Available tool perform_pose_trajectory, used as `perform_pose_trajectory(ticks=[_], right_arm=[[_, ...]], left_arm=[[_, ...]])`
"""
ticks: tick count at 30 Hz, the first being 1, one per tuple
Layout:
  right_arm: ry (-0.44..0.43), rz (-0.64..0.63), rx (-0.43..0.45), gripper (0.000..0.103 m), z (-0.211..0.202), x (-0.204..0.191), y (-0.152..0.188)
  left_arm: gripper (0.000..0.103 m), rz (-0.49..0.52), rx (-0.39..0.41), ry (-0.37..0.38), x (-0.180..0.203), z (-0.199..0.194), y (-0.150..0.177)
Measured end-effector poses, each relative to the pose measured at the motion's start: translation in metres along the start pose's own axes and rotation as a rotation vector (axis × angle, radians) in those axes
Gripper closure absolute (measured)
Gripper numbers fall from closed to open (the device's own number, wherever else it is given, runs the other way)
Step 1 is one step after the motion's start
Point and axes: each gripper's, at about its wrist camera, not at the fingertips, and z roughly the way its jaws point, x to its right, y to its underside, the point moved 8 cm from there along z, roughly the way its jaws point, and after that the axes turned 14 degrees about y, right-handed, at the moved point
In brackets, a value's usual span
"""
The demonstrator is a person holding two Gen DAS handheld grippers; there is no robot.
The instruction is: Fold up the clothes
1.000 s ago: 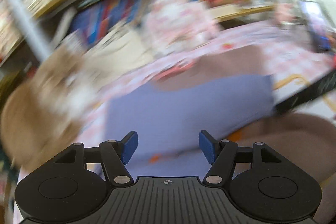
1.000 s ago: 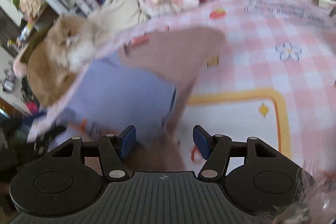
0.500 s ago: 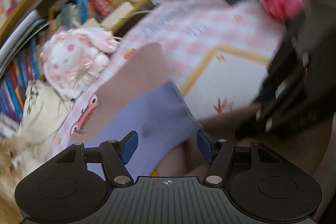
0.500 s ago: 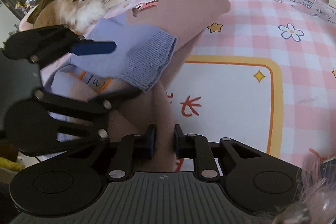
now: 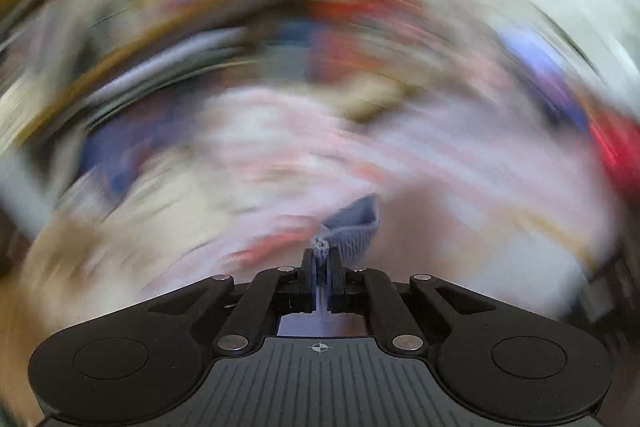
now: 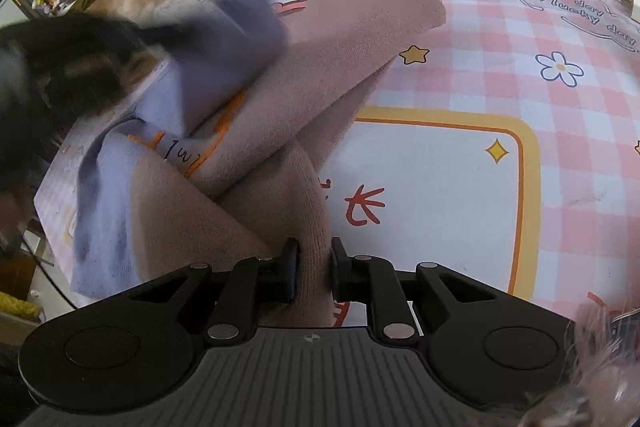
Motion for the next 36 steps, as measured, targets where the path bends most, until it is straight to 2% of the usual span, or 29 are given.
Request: perform_pose_trajectory(ticks=[3,4,7,10,11,13,15,17,19,21,23,26,27,28,31,32,33,34,36], right_arm=[[0.008,-0.003,0.003,0.088,0.001,-0.003,-0.002],[0.011,-0.003,0.004,0.088,0.002,-0.004,-0.002],[0.018,0.004,0.005,0.088,0.002,-0.007,-0.003],[0.024,0.014,0.003,0.088,0.003,-0.01,-0.004],[0.026,0.017,0.003,0.088,0.003,-0.011,-0.004],[0.032,0.026,0.0,0.088,0.004,-0.013,-0.005],[0.037,0.035,-0.004,0.088,0.004,-0.015,-0.005],[0.045,0.046,-0.009,0.088,0.005,-0.017,-0.006],[0.053,0.07,-0.01,0.092,0.006,-0.015,-0.007],[0.066,0.11,0.007,0.095,0.007,-0.01,-0.011],[0.11,0.124,0.068,0.096,0.0,-0.005,-0.022],[0.246,0.091,0.272,0.097,-0.034,-0.002,-0.059],[0.291,0.079,0.341,0.097,-0.046,-0.001,-0.071],[0.285,0.057,0.393,0.097,-0.06,-0.009,-0.078],[0.124,-0.039,0.505,0.097,-0.105,-0.053,-0.083],[0.072,-0.053,0.5,0.097,-0.109,-0.064,-0.08],[0.038,-0.044,0.453,0.097,-0.102,-0.067,-0.073],[0.053,-0.022,0.406,0.097,-0.089,-0.063,-0.066],[0.152,0.037,0.32,0.097,-0.062,-0.044,-0.054]], left_arm=[[0.097,-0.286,0.103,-0.201,-0.111,-0.056,0.008],[0.097,-0.342,0.112,-0.269,-0.141,-0.074,0.017],[0.095,-0.441,0.056,-0.532,-0.222,-0.127,0.063],[0.08,-0.62,-0.162,-0.748,-0.272,-0.158,0.131],[0.078,-0.655,-0.192,-0.77,-0.274,-0.163,0.145],[0.072,-0.707,-0.176,-0.709,-0.261,-0.163,0.167],[0.054,-0.764,-0.151,-0.527,-0.233,-0.145,0.18],[0.053,-0.791,-0.153,-0.351,-0.205,-0.121,0.187],[0.049,-0.774,-0.175,-0.222,-0.178,-0.096,0.188],[0.045,-0.73,-0.22,-0.156,-0.161,-0.072,0.183],[0.045,-0.686,-0.263,-0.135,-0.153,-0.062,0.182],[0.046,-0.658,-0.3,-0.103,-0.148,-0.039,0.18],[0.043,-0.65,-0.306,-0.088,-0.145,-0.036,0.18],[0.043,-0.642,-0.312,-0.072,-0.142,-0.032,0.18],[0.046,-0.619,-0.304,-0.023,-0.131,-0.025,0.172],[0.05,-0.62,-0.3,-0.016,-0.13,-0.025,0.171],[0.05,-0.631,-0.29,-0.004,-0.129,-0.024,0.169],[0.05,-0.648,-0.281,0.007,-0.129,-0.023,0.168],[0.05,-0.669,-0.273,0.013,-0.128,-0.023,0.167]])
